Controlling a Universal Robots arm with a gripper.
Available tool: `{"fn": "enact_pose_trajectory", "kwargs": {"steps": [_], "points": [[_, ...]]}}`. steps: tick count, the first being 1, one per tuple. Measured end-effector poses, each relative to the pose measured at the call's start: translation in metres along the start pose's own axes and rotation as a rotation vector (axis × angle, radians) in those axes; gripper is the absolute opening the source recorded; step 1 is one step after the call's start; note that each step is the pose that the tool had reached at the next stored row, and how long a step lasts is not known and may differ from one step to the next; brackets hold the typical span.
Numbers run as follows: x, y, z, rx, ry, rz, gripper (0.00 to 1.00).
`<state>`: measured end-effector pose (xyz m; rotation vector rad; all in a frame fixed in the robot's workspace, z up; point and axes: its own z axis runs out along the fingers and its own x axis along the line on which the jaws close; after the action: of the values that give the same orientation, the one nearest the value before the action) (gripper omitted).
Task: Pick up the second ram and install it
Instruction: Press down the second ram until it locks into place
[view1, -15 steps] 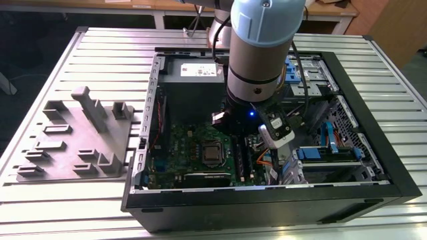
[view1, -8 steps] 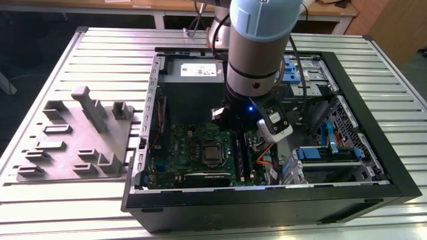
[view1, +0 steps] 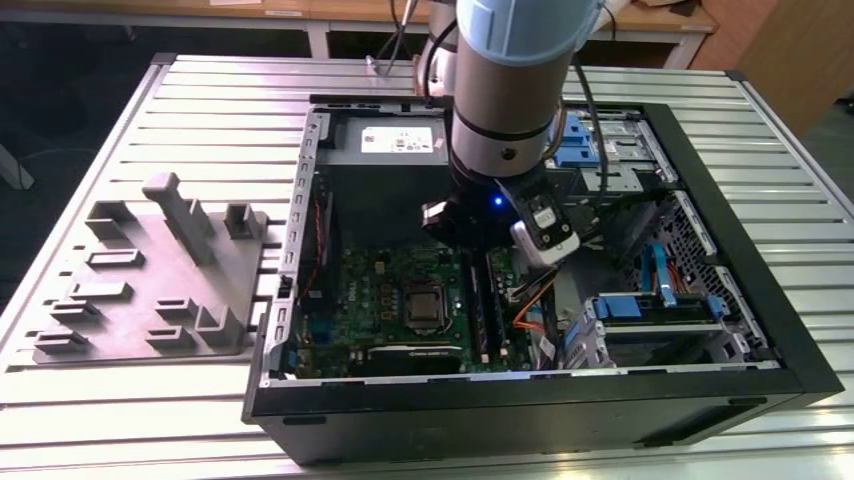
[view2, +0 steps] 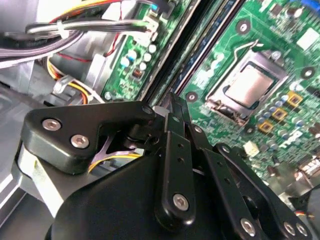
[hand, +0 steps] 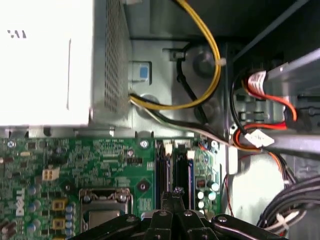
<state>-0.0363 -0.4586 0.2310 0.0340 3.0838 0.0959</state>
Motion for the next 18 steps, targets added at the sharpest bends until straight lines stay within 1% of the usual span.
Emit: {"fn": "enact_pose_trajectory", "kwargs": {"steps": [3,5,7,11,18], "points": [[0.0002,0.0087,0.0006,-0.0002,-0.0001,0.000,0.07],[0.0003,0.0130,0.0009,-0.0002,-0.0001,0.000,0.07],[0.0003,0.0140,0.0014,-0.0002,-0.0001,0.000,0.07],[0.0008,0.0154,0.0080,-0.0002,-0.0001,0.000,0.07],[0.0010,0.0164,0.0118,0.0004,0.0002,0.000,0.07]]}}
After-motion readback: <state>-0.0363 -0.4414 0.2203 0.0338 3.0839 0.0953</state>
